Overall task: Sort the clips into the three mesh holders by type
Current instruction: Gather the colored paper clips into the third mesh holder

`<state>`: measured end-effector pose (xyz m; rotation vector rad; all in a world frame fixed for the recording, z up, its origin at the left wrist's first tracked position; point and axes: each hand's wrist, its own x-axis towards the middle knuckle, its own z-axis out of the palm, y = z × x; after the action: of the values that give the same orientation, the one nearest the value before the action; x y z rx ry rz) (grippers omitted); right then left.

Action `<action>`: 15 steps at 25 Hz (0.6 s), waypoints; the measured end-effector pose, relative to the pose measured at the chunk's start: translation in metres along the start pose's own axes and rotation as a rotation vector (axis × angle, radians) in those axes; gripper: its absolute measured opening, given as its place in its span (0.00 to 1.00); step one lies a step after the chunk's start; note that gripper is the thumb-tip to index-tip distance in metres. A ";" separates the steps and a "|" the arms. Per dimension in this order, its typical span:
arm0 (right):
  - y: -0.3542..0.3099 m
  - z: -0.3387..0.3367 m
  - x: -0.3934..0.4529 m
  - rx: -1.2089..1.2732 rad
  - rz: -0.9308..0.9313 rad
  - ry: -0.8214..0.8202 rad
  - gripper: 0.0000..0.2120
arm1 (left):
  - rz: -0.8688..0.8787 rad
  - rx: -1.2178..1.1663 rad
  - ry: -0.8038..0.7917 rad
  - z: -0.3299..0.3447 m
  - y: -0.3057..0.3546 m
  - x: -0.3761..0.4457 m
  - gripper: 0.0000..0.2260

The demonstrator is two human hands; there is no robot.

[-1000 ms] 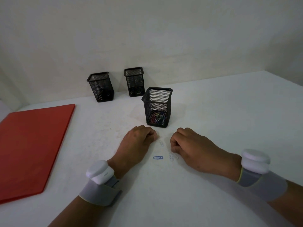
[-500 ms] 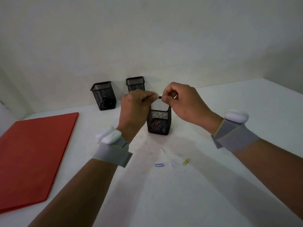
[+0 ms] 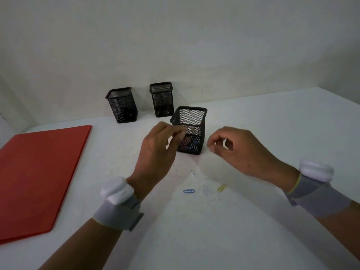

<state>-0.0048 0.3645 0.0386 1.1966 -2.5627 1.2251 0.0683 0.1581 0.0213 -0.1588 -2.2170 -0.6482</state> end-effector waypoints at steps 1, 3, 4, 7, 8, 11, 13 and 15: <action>0.006 0.001 -0.009 -0.011 0.027 -0.088 0.02 | -0.005 -0.017 -0.050 0.003 -0.001 -0.009 0.09; 0.013 0.003 -0.024 -0.051 0.066 -0.243 0.04 | -0.028 -0.044 -0.181 0.006 -0.004 -0.024 0.09; 0.016 0.004 -0.031 -0.081 0.079 -0.298 0.08 | -0.041 -0.052 -0.255 0.006 -0.006 -0.030 0.10; 0.020 0.007 -0.044 -0.188 0.083 -0.374 0.17 | -0.061 -0.076 -0.460 0.006 -0.012 -0.042 0.11; 0.021 0.008 -0.046 -0.206 0.071 -0.368 0.17 | -0.063 -0.079 -0.501 0.006 -0.013 -0.043 0.12; 0.021 0.017 -0.049 -0.178 0.053 -0.261 0.12 | -0.080 -0.093 -0.535 0.006 -0.013 -0.043 0.11; 0.019 0.022 -0.046 -0.157 0.045 -0.205 0.06 | -0.081 -0.099 -0.543 0.007 -0.011 -0.040 0.09; 0.015 0.027 -0.043 -0.147 0.034 -0.193 0.04 | -0.086 -0.086 -0.556 0.007 -0.009 -0.038 0.06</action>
<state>0.0215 0.3785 -0.0049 1.3028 -2.7633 0.9488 0.0865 0.1575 -0.0143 -0.3216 -2.7399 -0.8223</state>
